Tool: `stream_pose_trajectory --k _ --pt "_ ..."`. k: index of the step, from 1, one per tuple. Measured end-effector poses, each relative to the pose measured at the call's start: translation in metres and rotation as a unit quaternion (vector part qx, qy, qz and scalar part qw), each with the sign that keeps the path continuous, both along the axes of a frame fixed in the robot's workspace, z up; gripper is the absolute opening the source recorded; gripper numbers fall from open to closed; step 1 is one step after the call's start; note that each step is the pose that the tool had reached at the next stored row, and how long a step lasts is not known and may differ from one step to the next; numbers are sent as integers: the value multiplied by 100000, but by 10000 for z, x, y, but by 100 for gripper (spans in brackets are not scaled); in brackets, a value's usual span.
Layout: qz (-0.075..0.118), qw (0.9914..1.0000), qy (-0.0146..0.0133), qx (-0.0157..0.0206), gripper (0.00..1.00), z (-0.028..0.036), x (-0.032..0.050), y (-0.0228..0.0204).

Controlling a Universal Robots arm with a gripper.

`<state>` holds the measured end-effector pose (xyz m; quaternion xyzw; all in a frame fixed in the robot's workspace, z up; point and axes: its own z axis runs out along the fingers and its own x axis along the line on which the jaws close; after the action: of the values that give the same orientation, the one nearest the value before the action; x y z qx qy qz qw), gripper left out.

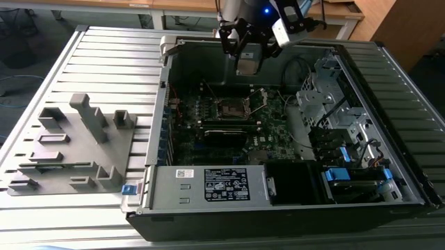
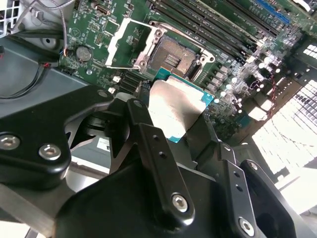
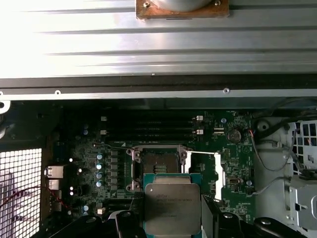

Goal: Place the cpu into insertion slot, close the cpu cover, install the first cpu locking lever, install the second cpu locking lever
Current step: 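Place the cpu into insertion slot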

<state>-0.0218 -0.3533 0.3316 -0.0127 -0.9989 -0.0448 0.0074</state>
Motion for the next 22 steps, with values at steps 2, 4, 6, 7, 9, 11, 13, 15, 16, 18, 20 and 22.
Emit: stream_pose_trajectory --k 2,4,6,7,9,11,13,15,16,18,20,22 --pt "0 100000 1 -14 54 -37 -9 0" --pt "-1 100000 1 -40 54 -69 -17 0" --pt "4 100000 4 -96 54 -74 -17 0" --pt "6 100000 7 -101 54 -74 -17 0" --pt "1 100000 3 -98 54 -74 -18 0" --pt "-1 100000 3 -95 54 -75 -18 0" --pt "-90 100000 1 -93 54 -76 -18 0" --pt "-976 99995 1 -88 54 -80 -18 0" --pt "-1746 99985 3 -94 54 -82 -18 0" --pt "-3531 99938 5 -92 54 -87 -18 0" --pt "-5328 99858 9 -94 54 -92 -18 0" --pt "-7181 99742 11 -99 54 -96 -18 0"
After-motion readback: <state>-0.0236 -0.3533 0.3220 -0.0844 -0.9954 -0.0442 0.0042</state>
